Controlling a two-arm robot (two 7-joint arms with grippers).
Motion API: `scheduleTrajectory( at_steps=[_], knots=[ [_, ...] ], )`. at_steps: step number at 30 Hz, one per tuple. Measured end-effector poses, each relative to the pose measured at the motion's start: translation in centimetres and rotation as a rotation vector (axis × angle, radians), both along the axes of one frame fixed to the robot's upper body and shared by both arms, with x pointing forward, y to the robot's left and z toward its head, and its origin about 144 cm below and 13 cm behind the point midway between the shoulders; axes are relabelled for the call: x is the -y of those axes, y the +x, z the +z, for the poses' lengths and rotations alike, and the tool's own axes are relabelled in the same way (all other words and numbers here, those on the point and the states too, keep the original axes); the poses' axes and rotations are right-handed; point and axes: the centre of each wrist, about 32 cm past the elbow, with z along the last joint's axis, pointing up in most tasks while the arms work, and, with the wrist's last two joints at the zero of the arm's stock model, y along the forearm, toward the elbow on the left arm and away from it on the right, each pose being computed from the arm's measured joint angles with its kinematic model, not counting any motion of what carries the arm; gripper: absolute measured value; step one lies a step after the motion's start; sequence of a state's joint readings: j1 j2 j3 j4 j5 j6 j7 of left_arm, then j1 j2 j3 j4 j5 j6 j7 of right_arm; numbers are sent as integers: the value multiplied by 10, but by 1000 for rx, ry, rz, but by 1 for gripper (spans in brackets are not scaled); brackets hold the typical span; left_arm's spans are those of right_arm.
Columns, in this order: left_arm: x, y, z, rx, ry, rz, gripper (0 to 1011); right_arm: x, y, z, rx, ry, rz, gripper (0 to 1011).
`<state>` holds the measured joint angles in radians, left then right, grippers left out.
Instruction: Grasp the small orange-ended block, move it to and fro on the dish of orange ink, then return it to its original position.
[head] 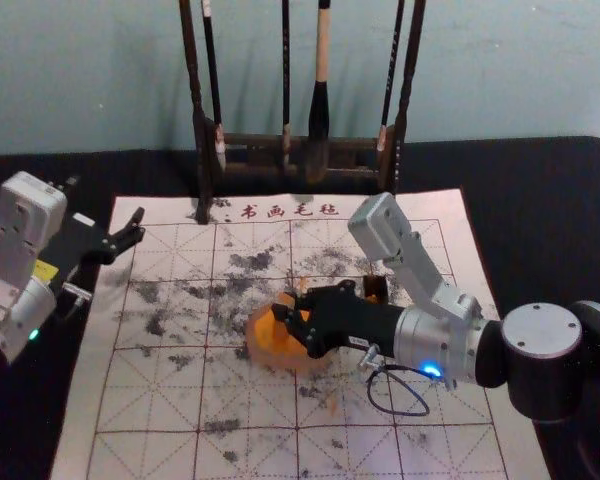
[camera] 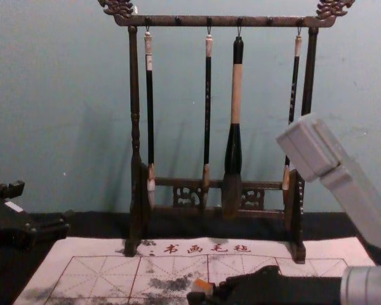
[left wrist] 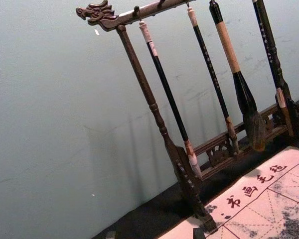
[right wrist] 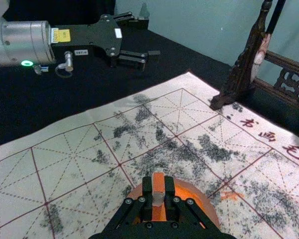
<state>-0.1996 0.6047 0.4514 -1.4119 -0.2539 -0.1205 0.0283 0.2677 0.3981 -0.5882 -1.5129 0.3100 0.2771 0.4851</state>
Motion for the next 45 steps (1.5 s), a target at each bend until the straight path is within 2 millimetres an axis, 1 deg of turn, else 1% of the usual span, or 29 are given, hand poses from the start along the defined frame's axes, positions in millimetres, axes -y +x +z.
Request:
scheduleTrajectory(
  at_steps=[9, 19, 25, 35, 40, 45],
  knots=[
    [0, 0, 0, 0, 0, 0, 1001, -4, 8, 1, 16, -1, -28, 127],
    [0, 0, 0, 0, 0, 0, 1001, 2, 14, 3, 32, -3, -69, 127],
    [0, 0, 0, 0, 0, 0, 1001, 7, 13, 2, 31, -9, -78, 127],
    [0, 0, 0, 0, 0, 0, 1001, 9, 11, 6, 36, 1, -74, 127],
    [0, 0, 0, 0, 0, 0, 1001, 12, 9, 10, 42, 15, -70, 127],
    [0, 0, 0, 0, 0, 0, 1001, 21, 6, 18, 63, 44, -64, 127]
  ],
)
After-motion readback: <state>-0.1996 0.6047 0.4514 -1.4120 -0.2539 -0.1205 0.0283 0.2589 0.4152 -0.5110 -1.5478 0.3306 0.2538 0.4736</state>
